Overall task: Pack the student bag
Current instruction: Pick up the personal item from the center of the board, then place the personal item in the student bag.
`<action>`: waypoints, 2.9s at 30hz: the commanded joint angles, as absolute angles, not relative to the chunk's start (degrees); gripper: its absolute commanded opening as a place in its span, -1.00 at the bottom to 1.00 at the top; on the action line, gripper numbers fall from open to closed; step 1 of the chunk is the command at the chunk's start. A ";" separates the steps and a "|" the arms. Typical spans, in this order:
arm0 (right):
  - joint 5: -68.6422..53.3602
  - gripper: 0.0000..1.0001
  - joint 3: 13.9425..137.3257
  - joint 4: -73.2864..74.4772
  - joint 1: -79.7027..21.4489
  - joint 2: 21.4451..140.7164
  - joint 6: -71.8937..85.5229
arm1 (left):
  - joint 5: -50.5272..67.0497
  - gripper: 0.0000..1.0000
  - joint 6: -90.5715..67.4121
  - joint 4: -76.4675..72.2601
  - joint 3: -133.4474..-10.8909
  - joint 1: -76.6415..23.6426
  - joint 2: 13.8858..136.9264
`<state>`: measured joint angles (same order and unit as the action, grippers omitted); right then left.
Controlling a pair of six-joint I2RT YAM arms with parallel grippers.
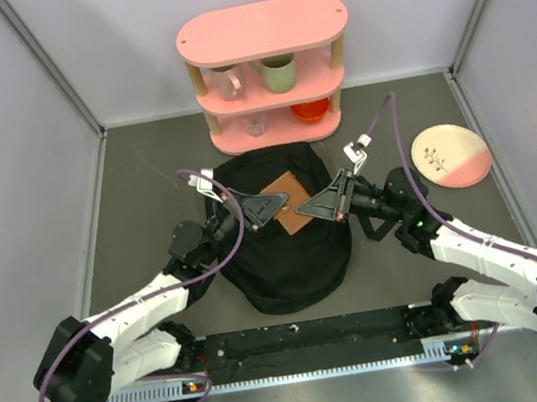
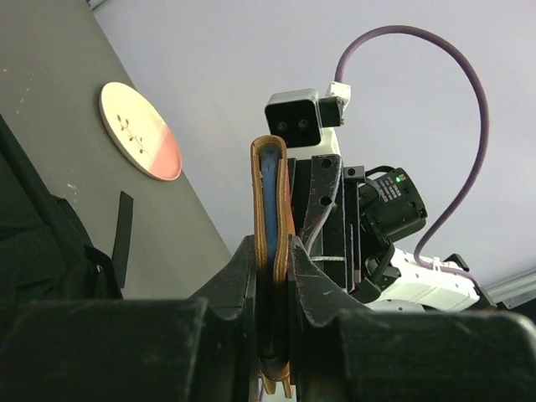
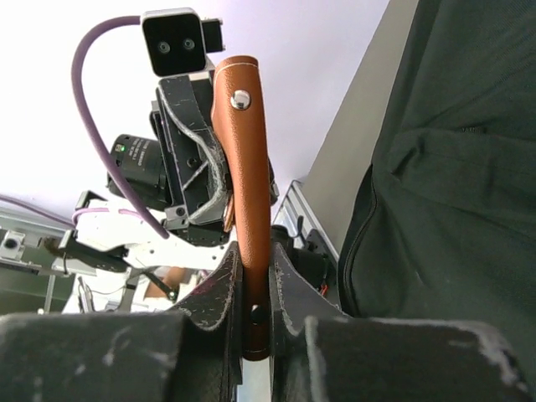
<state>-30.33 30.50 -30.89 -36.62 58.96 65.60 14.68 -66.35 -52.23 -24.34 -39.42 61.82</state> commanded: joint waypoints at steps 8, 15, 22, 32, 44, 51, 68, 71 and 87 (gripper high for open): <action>-15.15 -1.00 34.36 -11.02 -37.44 48.72 54.94 | 0.55 0.82 -39.93 -2.31 -42.26 -39.38 56.26; 2.36 -1.00 36.21 9.48 -37.27 38.94 49.57 | -7.74 0.96 -18.33 19.59 -59.12 -36.91 66.32; 3.96 -1.00 35.60 12.30 -37.35 37.00 51.50 | -5.89 0.93 -4.67 30.57 -70.82 -36.91 81.99; 3.34 -1.00 34.36 12.22 -37.26 36.39 52.82 | -9.41 0.89 -1.67 35.50 -72.78 -37.09 90.44; 1.58 -1.00 33.75 10.55 -37.27 38.41 53.09 | -10.26 0.85 -1.31 30.33 -68.81 -37.18 85.79; 0.53 -1.00 33.84 10.20 -37.18 38.94 53.17 | -12.92 0.89 -0.71 29.61 -72.77 -34.98 88.15; 0.26 -1.00 33.93 9.75 -37.27 39.73 53.44 | 4.54 0.80 10.72 40.78 -76.03 -34.19 94.75; 0.26 -1.00 33.75 9.67 -37.27 39.90 53.44 | 8.51 0.78 10.99 41.40 -75.06 -34.19 92.99; -1.41 -1.00 32.70 8.61 -37.27 40.43 54.23 | 3.44 0.68 4.40 31.83 -70.58 -34.81 87.37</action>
